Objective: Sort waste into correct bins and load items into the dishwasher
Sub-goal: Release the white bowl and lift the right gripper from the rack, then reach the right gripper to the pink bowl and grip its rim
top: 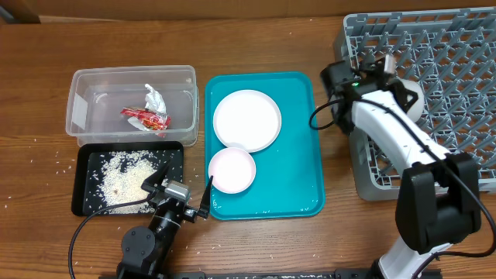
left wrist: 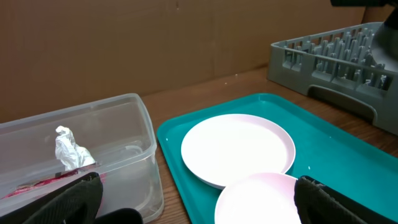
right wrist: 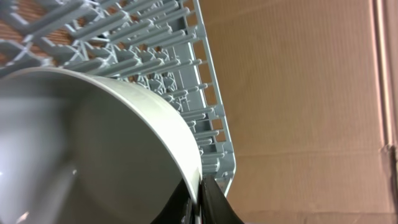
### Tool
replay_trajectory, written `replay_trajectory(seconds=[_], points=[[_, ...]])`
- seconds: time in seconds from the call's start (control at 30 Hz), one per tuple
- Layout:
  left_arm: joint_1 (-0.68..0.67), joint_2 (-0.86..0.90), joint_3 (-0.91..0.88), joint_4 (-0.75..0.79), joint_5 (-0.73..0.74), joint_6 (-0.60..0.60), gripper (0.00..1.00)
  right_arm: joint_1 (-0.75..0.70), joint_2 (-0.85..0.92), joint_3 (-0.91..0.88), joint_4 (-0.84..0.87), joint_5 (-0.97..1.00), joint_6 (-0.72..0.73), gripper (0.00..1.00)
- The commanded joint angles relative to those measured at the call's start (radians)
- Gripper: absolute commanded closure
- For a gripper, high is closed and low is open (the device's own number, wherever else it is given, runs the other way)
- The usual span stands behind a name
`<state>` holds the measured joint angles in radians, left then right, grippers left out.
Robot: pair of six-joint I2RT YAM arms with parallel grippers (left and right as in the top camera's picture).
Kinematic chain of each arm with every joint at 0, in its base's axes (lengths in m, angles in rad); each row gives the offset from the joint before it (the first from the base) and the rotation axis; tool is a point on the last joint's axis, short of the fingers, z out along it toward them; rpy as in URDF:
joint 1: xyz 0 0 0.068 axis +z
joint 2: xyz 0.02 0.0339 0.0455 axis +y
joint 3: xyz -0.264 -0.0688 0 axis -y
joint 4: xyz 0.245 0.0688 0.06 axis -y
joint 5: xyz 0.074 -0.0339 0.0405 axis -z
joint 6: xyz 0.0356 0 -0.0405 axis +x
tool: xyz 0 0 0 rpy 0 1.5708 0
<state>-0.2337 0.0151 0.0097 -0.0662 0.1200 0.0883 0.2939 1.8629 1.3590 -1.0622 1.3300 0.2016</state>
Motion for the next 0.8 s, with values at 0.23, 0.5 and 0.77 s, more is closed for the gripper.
replay_trajectory(seconds=[0.23,0.5,0.77], points=[[0.006,-0.010,-0.005,0.000,0.001,0.002,0.00,0.066,0.012,-0.024,-0.087,0.014,0.004,0.49],[0.006,-0.010,-0.005,0.000,0.001,0.002,0.00,0.170,0.000,0.167,-0.276,-0.181,0.064,0.43],[0.006,-0.010,-0.005,0.000,0.001,0.002,0.00,0.229,0.000,0.383,-0.344,-0.972,0.064,0.45]])
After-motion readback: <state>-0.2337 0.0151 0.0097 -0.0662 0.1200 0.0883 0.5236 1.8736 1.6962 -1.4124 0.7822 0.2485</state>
